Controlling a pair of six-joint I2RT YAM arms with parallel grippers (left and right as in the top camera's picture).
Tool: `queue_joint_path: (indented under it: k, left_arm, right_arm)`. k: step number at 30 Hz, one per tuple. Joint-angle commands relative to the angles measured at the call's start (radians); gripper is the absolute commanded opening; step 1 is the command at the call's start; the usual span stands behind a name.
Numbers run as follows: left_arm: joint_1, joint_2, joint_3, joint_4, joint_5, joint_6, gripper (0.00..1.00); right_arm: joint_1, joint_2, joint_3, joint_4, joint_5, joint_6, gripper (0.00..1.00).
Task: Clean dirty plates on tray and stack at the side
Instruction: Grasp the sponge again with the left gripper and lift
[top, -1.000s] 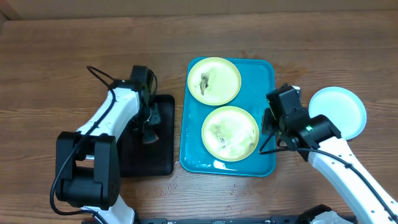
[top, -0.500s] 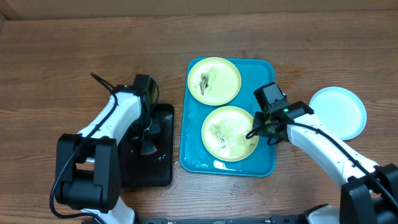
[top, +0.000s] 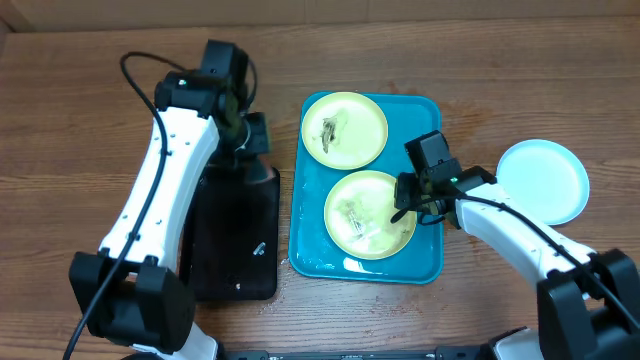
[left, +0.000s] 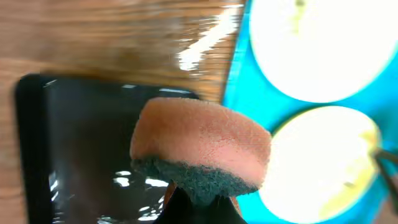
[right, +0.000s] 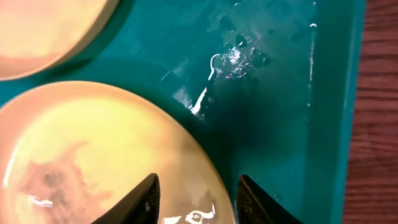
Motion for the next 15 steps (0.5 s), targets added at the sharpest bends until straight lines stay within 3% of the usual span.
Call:
queue_joint_path:
  k: [1, 5, 7, 8, 12, 13, 15]
  left_arm:
    - [-0.046, -0.014, 0.019, 0.006, 0.065, 0.020, 0.04]
    - [-0.085, -0.010, 0.019, 0.011, 0.061, 0.020, 0.04]
    - [-0.096, -0.010, 0.019, 0.013, 0.051, 0.021, 0.04]
    - [-0.098, -0.010, 0.019, 0.013, 0.047, 0.021, 0.04]
    - [-0.100, -0.010, 0.019, 0.016, 0.045, 0.021, 0.04]
    - [-0.100, -0.010, 0.019, 0.018, 0.045, 0.021, 0.04]
    - [-0.100, -0.010, 0.019, 0.025, 0.046, 0.021, 0.04]
  right_arm:
    - [-0.003, 0.052, -0.015, 0.045, 0.048, -0.034, 0.41]
    - [-0.004, 0.100, -0.015, 0.097, 0.081, -0.100, 0.39]
    - [-0.008, 0.106, -0.015, 0.074, 0.053, -0.086, 0.20]
    - [-0.009, 0.106, -0.014, 0.060, 0.040, -0.075, 0.16]
    - [-0.010, 0.091, 0.006, -0.098, 0.001, 0.119, 0.12]
    - [-0.010, 0.085, 0.014, -0.144, 0.001, 0.158, 0.12]
    - [-0.010, 0.055, 0.046, -0.269, -0.014, 0.216, 0.32]
